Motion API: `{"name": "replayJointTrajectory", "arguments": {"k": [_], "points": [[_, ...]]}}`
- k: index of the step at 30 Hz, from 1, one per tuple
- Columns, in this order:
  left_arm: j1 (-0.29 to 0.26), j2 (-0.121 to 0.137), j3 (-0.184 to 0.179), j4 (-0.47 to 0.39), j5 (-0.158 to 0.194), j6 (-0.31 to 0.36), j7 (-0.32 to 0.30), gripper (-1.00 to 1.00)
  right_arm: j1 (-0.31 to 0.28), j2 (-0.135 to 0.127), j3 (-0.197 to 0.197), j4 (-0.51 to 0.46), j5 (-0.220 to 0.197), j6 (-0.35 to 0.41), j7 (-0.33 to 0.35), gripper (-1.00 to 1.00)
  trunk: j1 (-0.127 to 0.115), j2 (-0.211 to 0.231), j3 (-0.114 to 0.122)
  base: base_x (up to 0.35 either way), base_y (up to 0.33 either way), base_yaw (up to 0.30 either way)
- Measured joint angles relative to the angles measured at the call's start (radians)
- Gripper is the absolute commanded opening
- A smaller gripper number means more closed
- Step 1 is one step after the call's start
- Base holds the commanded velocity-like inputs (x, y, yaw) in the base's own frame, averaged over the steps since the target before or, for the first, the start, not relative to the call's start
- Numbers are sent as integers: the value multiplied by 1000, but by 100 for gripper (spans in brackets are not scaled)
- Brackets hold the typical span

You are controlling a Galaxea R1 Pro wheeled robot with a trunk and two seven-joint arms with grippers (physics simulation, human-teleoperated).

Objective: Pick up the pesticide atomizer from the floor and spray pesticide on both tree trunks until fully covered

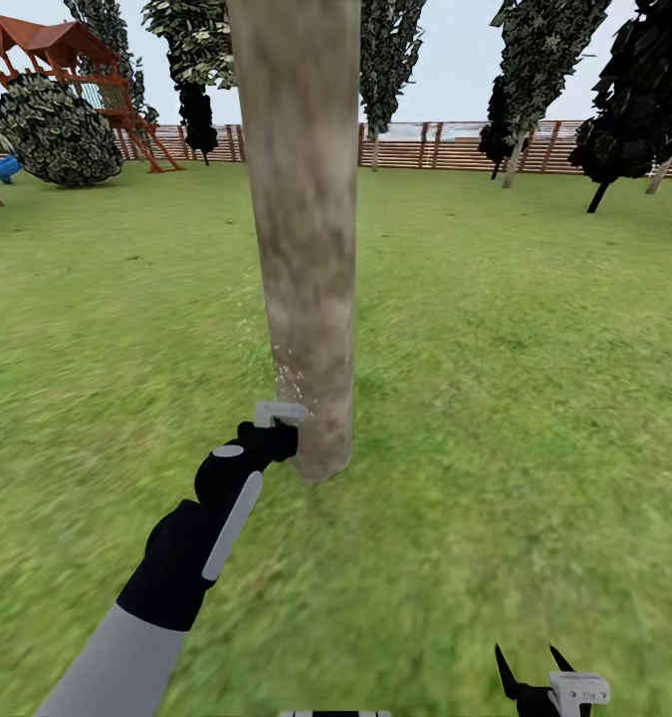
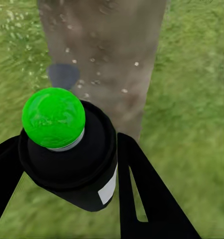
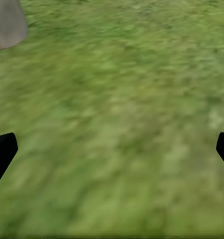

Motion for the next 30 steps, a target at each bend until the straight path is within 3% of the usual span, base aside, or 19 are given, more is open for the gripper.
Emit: {"name": "replayJointTrajectory", "arguments": {"k": [3, 6, 8, 11, 14, 18, 21, 25, 26, 28, 30], "points": [[-2, 10, 10, -10, -6, 9, 0, -100, 0, 0, 0, 0, 0, 0, 0, 100, 0, 0, 0, -10, 0, 0], [-36, 16, 96, -18, -9, 86, -2, -100, 0, 0, 0, 0, 0, 0, 0, 100, 0, 0, 0, -1, 0, 0], [-67, 14, 118, -20, -2, 126, -3, -100, 0, 0, 0, 0, 0, 0, 0, 100, 0, 0, 0, 0, 0, 0], [-86, -12, 108, -21, 13, 141, -4, -100, 0, 0, 0, 0, 0, 0, 0, 100, 0, 0, 0, 0, 0, 0], [-104, -46, 45, -41, 20, 173, -5, -100, 0, 0, 0, 0, 0, 0, 0, 100, 0, 0, 0, 0, 0, 0], [-113, -54, 18, -69, 13, 201, -6, -100, 0, 0, 0, 0, 0, 0, 0, 100, 0, 0, 0, 0, 0, 0], [-117, -44, 33, -78, 6, 227, -4, -100, 0, 0, 0, 0, 0, 0, 0, 100, 0, 0, 0, 0, 0, 0], [-123, -30, 148, -84, -2, 232, -9, -100, 0, 0, 0, 0, 0, 0, 0, 100, 0, 0, 0, 0, 0, 0], [-130, -25, 159, -84, 5, 232, -10, -100, 0, 0, 0, 0, 0, 0, 0, 100, 0, 0, 0, 0, 0, 0], [-136, -23, 165, -84, 12, 231, -10, -100, 0, 0, 0, 0, 0, 0, 0, 100, 0, 0, 0, 0, 0, 0], [-139, -37, 143, -85, 22, 229, -12, -100, 0, 0, 0, 0, 0, 0, 0, 100, 0, 0, 0, 0, 0, 0]]}}
